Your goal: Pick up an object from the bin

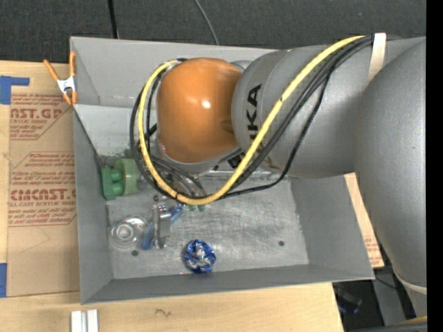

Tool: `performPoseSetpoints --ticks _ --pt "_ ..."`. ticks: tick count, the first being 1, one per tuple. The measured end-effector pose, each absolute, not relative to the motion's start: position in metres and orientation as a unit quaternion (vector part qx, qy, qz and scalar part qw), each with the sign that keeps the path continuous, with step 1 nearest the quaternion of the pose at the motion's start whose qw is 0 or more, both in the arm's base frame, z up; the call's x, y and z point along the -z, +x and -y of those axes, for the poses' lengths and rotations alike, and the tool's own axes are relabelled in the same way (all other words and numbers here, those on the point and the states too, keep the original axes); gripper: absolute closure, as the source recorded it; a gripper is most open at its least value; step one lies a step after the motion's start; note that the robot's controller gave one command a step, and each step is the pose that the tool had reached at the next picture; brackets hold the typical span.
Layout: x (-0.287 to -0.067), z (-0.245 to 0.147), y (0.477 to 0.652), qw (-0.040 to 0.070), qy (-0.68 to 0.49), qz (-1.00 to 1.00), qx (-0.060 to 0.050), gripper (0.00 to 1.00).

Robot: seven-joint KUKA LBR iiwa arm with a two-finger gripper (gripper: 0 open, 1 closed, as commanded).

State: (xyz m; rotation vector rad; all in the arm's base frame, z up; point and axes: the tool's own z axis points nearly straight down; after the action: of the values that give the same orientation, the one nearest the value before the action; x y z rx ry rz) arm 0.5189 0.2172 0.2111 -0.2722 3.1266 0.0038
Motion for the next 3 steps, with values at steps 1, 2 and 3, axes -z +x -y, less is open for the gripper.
performPoseSetpoints --ticks 1,2,3 --pt "-0.083 -0.220 0.541 -0.002 -0.089 -0.996 0.000 0.00" --pt "-0.088 -0.220 0.543 0.000 -0.089 -0.996 -0.001 1.00" --pt "-0.109 -0.115 0.563 0.002 -0.036 -0.999 0.001 1.00"
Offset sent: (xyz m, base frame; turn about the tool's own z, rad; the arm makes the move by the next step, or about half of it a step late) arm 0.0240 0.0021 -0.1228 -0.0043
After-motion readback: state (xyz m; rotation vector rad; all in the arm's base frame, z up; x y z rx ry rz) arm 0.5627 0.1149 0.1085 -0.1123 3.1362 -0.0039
